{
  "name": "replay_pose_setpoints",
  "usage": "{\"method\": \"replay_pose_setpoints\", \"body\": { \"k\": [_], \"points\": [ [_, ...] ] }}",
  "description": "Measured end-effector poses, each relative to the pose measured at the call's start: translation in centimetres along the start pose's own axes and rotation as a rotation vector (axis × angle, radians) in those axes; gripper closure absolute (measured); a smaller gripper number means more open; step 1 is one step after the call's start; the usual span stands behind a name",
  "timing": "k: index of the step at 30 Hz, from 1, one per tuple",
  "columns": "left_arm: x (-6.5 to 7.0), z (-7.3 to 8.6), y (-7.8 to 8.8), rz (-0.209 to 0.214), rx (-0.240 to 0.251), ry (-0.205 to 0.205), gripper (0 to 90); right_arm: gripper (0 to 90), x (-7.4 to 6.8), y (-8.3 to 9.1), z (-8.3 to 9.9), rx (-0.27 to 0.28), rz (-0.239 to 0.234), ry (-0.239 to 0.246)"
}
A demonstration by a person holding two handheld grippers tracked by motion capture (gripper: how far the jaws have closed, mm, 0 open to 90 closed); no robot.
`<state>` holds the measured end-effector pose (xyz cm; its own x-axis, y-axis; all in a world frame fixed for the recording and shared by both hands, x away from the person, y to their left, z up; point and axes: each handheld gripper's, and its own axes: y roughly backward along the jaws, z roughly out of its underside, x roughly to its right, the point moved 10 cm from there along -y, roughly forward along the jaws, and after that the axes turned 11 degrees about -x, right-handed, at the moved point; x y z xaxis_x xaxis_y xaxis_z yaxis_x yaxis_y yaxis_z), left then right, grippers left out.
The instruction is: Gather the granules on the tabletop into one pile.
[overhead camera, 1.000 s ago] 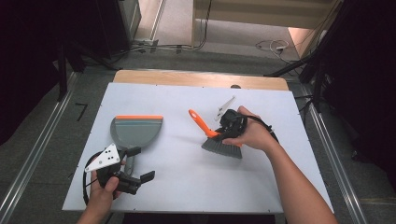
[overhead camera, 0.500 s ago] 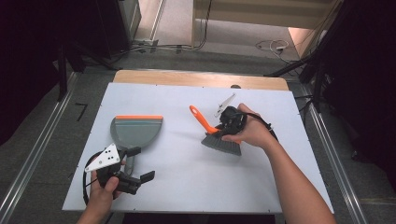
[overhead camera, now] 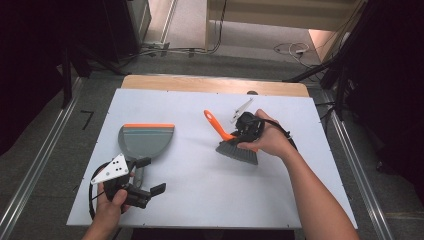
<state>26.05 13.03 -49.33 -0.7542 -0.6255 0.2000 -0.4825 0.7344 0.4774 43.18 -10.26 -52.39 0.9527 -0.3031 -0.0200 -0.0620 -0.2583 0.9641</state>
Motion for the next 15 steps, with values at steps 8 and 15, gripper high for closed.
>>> {"method": "replay_pose_setpoints", "body": {
  "k": [8, 15],
  "points": [
    [-0.02, -0.02, 0.04, 0.0, 0.002, 0.001, 1.1, 67.5, 0.04, 0.06, -0.04, -0.006, -0.004, -0.007],
    [-0.08, -0.04, 0.09, -0.003, 0.004, 0.002, 1.1, 68.1, -0.32, 0.61, 0.02, -0.004, -0.039, -0.03]
  ]
}}
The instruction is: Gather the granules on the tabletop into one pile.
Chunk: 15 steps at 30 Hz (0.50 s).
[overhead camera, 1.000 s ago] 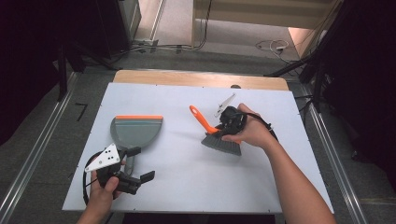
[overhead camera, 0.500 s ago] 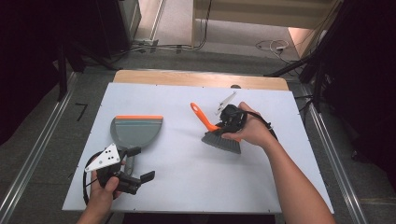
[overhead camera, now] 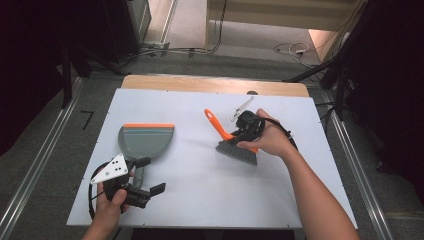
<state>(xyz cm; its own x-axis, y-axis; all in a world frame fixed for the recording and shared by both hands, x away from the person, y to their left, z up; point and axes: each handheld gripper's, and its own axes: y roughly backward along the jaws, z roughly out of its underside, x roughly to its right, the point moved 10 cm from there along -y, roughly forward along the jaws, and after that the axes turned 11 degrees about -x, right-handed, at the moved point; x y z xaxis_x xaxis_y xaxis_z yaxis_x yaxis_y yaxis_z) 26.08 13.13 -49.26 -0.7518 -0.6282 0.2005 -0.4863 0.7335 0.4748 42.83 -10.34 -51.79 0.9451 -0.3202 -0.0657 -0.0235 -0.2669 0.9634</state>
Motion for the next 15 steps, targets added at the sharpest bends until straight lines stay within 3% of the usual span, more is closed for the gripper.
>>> {"method": "replay_pose_setpoints", "body": {
  "k": [8, 15],
  "points": [
    [0.0, 0.0, -0.1, 0.002, -0.001, -0.001, 1.1, 68.4, -0.5, 2.1, -0.3, 0.077, -0.034, -0.022],
    [0.0, 0.0, -0.1, 0.002, -0.001, -0.001, 1.1, 68.6, -0.4, 3.7, 0.2, 0.1, -0.007, -0.062]
  ]
}}
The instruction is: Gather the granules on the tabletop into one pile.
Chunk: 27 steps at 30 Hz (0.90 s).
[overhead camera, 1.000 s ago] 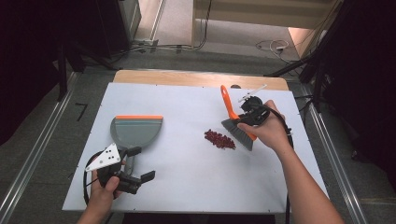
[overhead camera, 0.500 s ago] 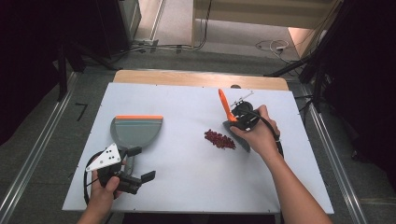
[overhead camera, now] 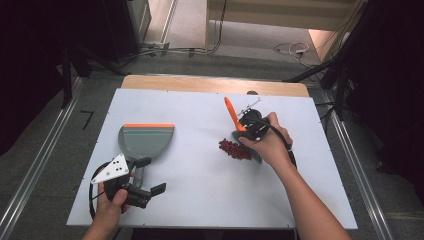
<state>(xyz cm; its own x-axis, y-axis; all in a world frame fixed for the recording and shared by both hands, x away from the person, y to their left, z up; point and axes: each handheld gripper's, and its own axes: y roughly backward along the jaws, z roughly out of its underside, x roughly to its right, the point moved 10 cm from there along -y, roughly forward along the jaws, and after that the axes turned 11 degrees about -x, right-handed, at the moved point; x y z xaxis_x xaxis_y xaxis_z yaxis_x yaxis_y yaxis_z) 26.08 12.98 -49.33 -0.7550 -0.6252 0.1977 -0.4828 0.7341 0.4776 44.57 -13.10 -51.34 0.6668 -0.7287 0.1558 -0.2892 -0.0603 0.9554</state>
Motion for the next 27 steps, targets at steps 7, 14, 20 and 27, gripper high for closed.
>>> {"method": "replay_pose_setpoints", "body": {
  "k": [7, 14, 20, 27],
  "points": [
    [-0.1, 0.0, 0.1, 0.0, 0.002, 0.0, 1.1, 68.8, 0.6, 0.5, 0.1, 0.026, -0.007, 0.0],
    [0.0, 0.0, 0.0, 0.002, 0.002, 0.0, 1.1, 68.8, 1.4, 1.8, 0.2, 0.055, 0.0, -0.011],
    [-0.1, -0.1, 0.1, -0.001, 0.006, 0.005, 1.1, 68.8, 2.0, 2.8, 0.4, 0.092, -0.008, -0.024],
    [-0.2, -0.1, 0.1, -0.007, 0.006, 0.003, 1.1, 68.7, 2.2, 4.4, 1.3, 0.152, -0.057, -0.051]
  ]
}}
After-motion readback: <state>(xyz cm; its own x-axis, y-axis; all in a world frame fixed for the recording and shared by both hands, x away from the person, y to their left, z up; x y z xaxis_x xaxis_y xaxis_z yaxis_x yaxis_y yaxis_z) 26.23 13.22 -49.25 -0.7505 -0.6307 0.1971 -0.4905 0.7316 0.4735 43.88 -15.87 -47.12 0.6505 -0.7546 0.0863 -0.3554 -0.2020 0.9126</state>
